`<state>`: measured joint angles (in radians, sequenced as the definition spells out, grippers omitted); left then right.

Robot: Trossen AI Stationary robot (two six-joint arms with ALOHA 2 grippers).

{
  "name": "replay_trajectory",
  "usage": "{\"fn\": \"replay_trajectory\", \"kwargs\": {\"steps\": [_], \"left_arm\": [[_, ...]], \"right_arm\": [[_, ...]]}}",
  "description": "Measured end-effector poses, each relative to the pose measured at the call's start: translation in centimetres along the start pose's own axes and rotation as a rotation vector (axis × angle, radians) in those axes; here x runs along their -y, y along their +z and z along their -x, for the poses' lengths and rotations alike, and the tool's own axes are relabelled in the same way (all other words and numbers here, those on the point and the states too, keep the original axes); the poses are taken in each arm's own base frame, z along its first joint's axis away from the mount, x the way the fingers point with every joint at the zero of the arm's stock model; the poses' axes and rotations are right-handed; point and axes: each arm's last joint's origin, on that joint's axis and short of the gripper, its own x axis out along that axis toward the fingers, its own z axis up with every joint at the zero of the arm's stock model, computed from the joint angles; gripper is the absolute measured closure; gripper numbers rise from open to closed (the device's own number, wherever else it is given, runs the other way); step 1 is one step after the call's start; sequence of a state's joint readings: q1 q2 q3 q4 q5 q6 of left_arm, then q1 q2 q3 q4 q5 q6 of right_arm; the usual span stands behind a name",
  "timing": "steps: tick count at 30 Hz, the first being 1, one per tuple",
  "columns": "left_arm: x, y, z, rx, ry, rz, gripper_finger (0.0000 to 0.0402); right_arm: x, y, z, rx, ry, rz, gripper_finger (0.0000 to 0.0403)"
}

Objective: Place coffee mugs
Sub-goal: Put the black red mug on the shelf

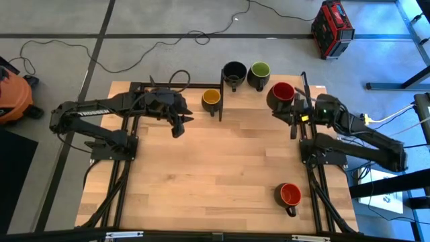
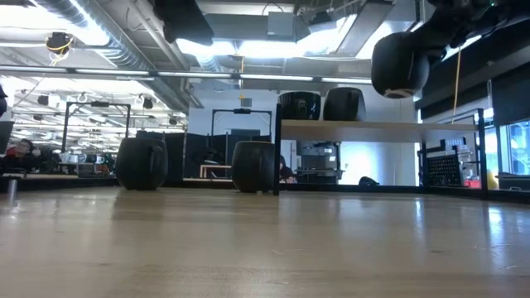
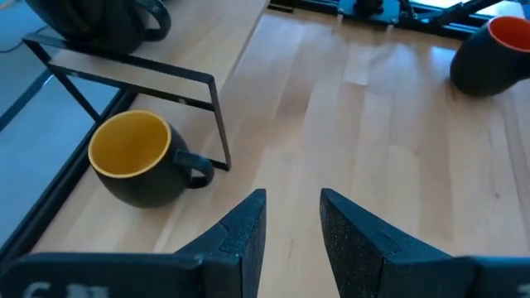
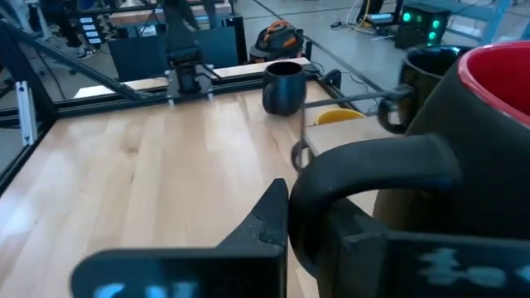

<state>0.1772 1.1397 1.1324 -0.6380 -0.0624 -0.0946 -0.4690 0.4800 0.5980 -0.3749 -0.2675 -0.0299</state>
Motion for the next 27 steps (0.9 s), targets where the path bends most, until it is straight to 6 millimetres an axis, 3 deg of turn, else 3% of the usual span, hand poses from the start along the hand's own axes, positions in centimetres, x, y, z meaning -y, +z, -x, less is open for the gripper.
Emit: {"fn": "replay_trajectory", "kwargs": {"steps": [14, 27], "left_arm": [[-1.6, 0.2, 0.0, 0.002, -0.028, -0.007, 0.0292], [-1.8, 0.2, 0.0, 0.002, -0.030, -0.026, 0.0292]], "right_arm": [[5.7, -0.6, -0.1, -0.014, -0.053, -0.070, 0.0394], [10.3, -1.7, 0.5, 0.011, -0.062, -0.107, 0.0394]]}}
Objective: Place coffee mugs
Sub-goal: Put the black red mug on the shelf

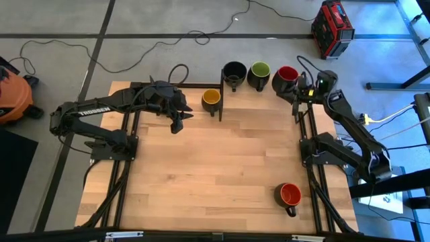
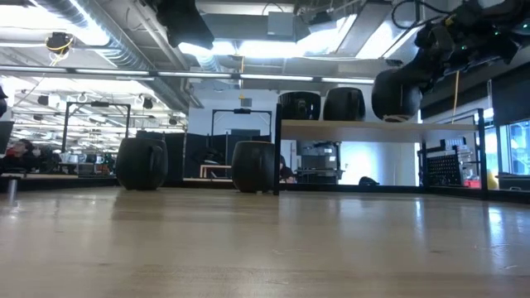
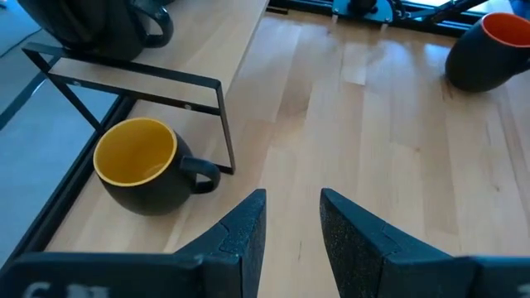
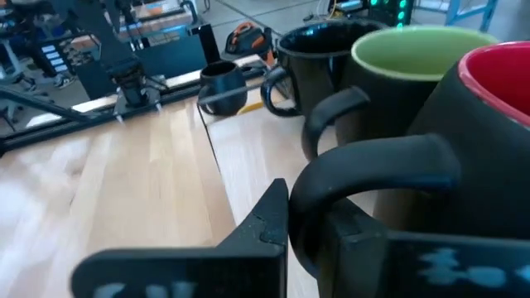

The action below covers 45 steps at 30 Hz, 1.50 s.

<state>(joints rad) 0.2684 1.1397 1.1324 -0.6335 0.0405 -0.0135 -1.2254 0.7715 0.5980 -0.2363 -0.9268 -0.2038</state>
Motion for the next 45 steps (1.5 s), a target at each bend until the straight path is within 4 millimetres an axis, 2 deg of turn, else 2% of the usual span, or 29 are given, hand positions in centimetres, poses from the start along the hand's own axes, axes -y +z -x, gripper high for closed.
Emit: {"fn": "replay_trajectory", "kwargs": {"steps": [8, 20, 25, 31, 37, 45], "left_arm": [[0.0, 0.0, 0.0, 0.001, 0.001, 0.000, 0.0292], [0.0, 0.8, 0.0, 0.083, 0.001, -0.003, 0.0292], [0.0, 0.8, 0.0, 0.085, 0.001, -0.003, 0.0292], [0.0, 1.0, 0.1, 0.105, 0.001, -0.004, 0.0292], [0.0, 1.0, 0.1, 0.107, 0.001, -0.003, 0.0292], [0.0, 1.0, 0.1, 0.107, 0.003, -0.003, 0.0292]], "right_arm": [[1.5, -0.6, 0.5, 0.000, -0.026, -0.004, 0.0394], [1.9, -0.7, 0.6, -0.034, -0.142, 0.077, 0.0394], [1.9, -0.7, 0.6, -0.036, -0.149, 0.083, 0.0394], [1.9, -2.1, 0.3, -0.036, -0.121, 0.044, 0.0394], [2.0, -2.3, 0.2, -0.025, -0.125, 0.037, 0.0394], [2.0, -2.3, 0.2, -0.033, -0.142, 0.033, 0.0364]]}}
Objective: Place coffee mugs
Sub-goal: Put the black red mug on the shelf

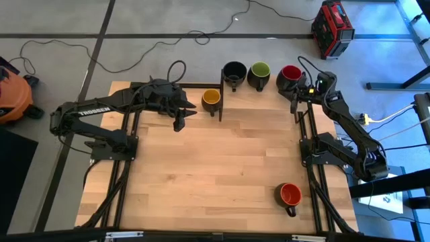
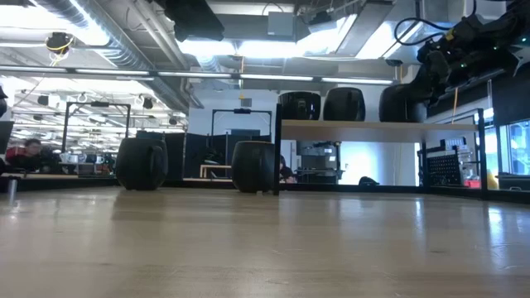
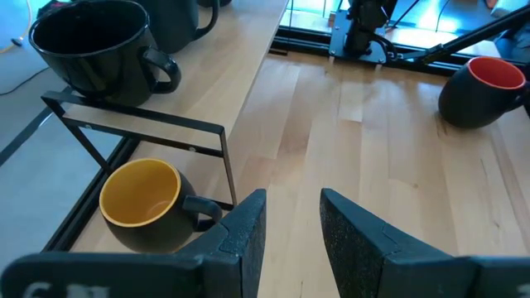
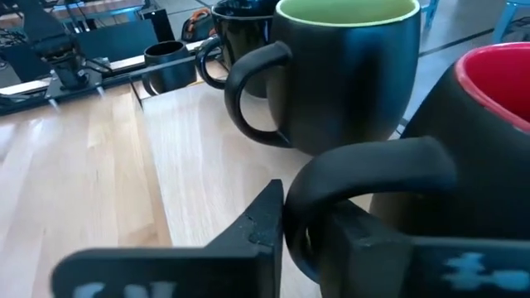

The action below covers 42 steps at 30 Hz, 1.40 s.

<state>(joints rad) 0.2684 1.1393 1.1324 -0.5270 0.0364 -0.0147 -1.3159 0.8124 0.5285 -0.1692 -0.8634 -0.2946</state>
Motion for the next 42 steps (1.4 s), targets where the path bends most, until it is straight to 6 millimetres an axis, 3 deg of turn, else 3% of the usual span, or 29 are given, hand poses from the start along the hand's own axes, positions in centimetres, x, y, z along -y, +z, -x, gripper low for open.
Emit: {"fn": "replay_trajectory", "kwargs": {"steps": [14, 31, 42], "left_arm": [[0.0, 0.0, 0.0, 0.000, 0.001, 0.001, 0.0292], [-0.1, 0.0, 0.0, 0.000, 0.020, 0.001, 0.0292], [-0.1, 0.0, 0.0, 0.005, 0.026, 0.001, 0.0292]], "right_arm": [[-0.8, -0.1, 1.0, -0.053, -0.136, -0.047, 0.0288], [-1.8, 0.0, 2.0, -0.059, -0.210, -0.090, 0.0292], [-2.6, 1.7, 3.3, -0.143, -0.228, -0.162, 0.0292]]}}
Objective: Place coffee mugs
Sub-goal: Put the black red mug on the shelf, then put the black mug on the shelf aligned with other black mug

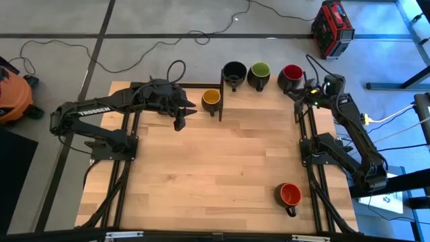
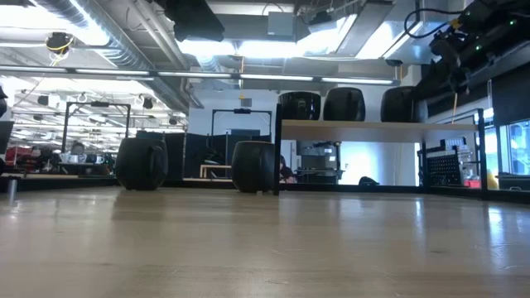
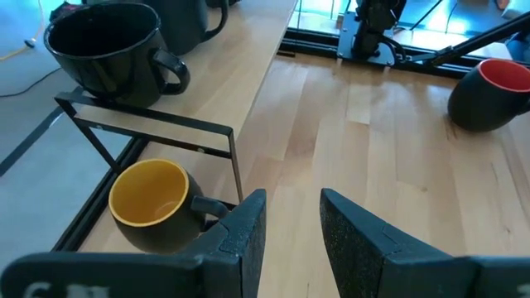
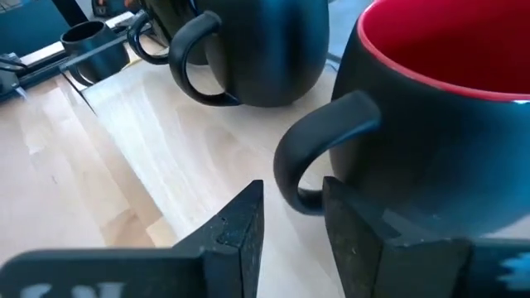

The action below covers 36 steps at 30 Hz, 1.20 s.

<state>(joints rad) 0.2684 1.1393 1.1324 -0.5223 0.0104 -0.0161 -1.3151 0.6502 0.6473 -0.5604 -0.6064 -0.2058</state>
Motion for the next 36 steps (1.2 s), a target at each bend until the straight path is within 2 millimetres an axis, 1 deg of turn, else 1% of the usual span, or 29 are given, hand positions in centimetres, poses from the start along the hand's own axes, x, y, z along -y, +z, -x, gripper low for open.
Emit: {"fn": "replay_trajectory", "kwargs": {"steps": [4, 6, 11, 14, 17, 19, 22, 27, 32, 36], "left_arm": [[0.0, 0.0, 0.0, 0.001, 0.003, 0.000, 0.0292], [0.0, 0.0, 0.0, 0.002, 0.003, 0.000, 0.0292], [0.0, 0.2, -0.3, 0.014, 0.002, 0.000, 0.0292], [0.0, 0.2, -0.7, 0.007, 0.002, 0.000, 0.0292], [0.2, 0.0, -1.3, -0.010, -0.004, 0.015, 0.0292], [0.4, 0.1, -1.8, -0.008, -0.011, 0.025, 0.0292], [0.5, 0.0, -2.2, -0.019, -0.017, 0.035, 0.0292], [0.5, -0.1, -2.3, -0.029, -0.014, 0.045, 0.0292], [0.5, -0.1, -2.3, -0.027, -0.014, 0.042, 0.0292], [0.3, -0.1, -2.3, -0.027, -0.006, -0.002, 0.0292]], "right_arm": [[-0.8, 1.3, 1.5, -0.040, 0.012, -0.029, 0.0292], [-1.4, 2.2, 2.5, -0.040, 0.056, -0.037, 0.0292], [-3.3, 4.5, 5.2, 0.052, 0.205, -0.009, 0.0292], [-4.1, 5.1, 6.4, 0.104, 0.237, -0.022, 0.0292], [-4.8, 5.2, 7.3, 0.141, 0.262, -0.005, 0.0292], [-5.2, 5.1, 7.7, 0.156, 0.281, 0.006, 0.0292], [-5.5, 5.0, 8.1, 0.166, 0.321, -0.022, 0.0292], [-5.9, 5.1, 8.5, 0.190, 0.352, -0.023, 0.0292], [-5.4, 5.6, 8.1, 0.210, 0.283, 0.011, 0.0292], [-4.3, 7.0, 7.0, 0.250, 0.262, 0.051, 0.0292]]}}
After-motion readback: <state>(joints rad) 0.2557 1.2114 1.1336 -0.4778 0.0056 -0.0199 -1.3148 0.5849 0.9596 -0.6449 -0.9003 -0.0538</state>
